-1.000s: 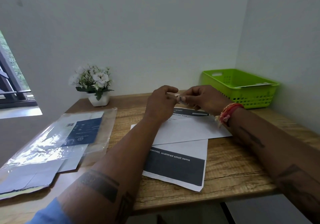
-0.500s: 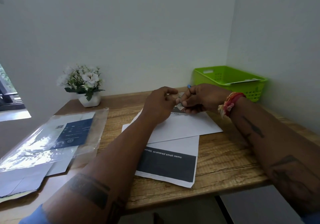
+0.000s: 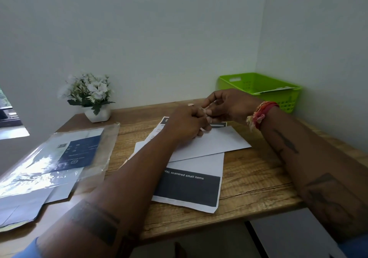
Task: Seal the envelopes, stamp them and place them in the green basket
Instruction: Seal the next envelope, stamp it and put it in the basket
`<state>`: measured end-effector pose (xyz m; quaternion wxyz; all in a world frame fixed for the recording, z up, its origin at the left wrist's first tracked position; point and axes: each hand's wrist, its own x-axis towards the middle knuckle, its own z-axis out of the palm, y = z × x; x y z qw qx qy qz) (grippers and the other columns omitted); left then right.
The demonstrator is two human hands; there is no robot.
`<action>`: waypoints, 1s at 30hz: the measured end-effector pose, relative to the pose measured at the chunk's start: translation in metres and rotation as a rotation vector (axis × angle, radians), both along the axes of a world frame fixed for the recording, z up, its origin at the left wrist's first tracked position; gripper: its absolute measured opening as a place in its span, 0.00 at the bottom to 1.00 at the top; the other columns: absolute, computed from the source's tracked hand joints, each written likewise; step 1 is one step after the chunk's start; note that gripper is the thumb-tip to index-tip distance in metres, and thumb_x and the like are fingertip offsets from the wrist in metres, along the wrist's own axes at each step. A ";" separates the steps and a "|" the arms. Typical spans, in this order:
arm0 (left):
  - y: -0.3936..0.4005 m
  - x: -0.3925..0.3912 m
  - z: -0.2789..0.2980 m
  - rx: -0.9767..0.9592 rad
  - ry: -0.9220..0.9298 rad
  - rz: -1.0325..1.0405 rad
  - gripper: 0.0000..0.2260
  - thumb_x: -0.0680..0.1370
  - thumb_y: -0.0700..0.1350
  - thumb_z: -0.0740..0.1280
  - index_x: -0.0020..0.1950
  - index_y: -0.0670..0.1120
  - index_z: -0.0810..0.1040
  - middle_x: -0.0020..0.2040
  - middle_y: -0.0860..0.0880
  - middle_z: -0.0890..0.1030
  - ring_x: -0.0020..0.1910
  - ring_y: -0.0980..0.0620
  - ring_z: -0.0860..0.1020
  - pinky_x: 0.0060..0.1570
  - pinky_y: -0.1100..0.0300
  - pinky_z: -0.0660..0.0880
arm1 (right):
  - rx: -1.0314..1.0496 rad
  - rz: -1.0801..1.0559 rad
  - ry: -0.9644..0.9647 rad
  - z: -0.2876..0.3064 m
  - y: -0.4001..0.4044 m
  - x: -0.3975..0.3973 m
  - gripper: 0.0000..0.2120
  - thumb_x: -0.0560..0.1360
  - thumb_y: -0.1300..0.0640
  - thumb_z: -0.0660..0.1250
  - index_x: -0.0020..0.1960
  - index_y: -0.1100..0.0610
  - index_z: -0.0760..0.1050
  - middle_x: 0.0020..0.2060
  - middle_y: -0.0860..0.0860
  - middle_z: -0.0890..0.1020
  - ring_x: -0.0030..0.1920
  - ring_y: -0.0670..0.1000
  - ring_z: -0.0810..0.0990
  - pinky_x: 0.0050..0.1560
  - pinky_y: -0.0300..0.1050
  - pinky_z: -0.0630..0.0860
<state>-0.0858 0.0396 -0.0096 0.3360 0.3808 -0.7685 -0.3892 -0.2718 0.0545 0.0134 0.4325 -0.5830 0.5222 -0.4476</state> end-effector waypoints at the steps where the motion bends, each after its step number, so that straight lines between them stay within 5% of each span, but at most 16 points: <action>1: -0.001 -0.001 -0.002 0.006 -0.011 0.000 0.08 0.80 0.43 0.69 0.51 0.38 0.82 0.44 0.45 0.87 0.30 0.56 0.79 0.27 0.67 0.73 | 0.029 0.009 -0.016 0.002 0.001 -0.004 0.10 0.74 0.72 0.69 0.54 0.64 0.79 0.42 0.59 0.83 0.44 0.55 0.84 0.49 0.47 0.84; 6: -0.005 -0.003 -0.007 -0.068 -0.142 -0.032 0.07 0.78 0.45 0.72 0.52 0.44 0.85 0.44 0.46 0.86 0.37 0.54 0.80 0.44 0.56 0.80 | 0.129 -0.019 0.236 0.007 0.006 -0.024 0.08 0.73 0.71 0.71 0.49 0.63 0.81 0.39 0.56 0.84 0.37 0.50 0.83 0.37 0.40 0.82; 11: 0.001 -0.006 -0.005 -0.240 -0.447 -0.076 0.12 0.75 0.53 0.74 0.58 0.55 0.84 0.51 0.52 0.84 0.52 0.55 0.80 0.55 0.62 0.74 | 0.261 0.039 0.426 0.005 0.007 -0.035 0.07 0.73 0.68 0.72 0.46 0.58 0.83 0.39 0.53 0.85 0.38 0.49 0.83 0.38 0.40 0.81; 23: 0.002 -0.007 -0.007 -0.288 -0.486 -0.085 0.14 0.77 0.54 0.73 0.62 0.54 0.83 0.56 0.51 0.84 0.56 0.54 0.80 0.54 0.62 0.71 | 0.263 0.069 0.495 0.003 0.009 -0.031 0.10 0.72 0.70 0.73 0.48 0.57 0.80 0.36 0.51 0.84 0.34 0.46 0.82 0.35 0.38 0.78; 30: 0.003 -0.008 -0.006 -0.287 -0.490 -0.087 0.14 0.77 0.53 0.73 0.62 0.54 0.83 0.56 0.50 0.84 0.54 0.54 0.80 0.55 0.62 0.72 | 0.201 0.080 0.597 -0.001 0.011 -0.031 0.11 0.70 0.65 0.77 0.48 0.55 0.80 0.41 0.53 0.83 0.41 0.50 0.81 0.40 0.41 0.79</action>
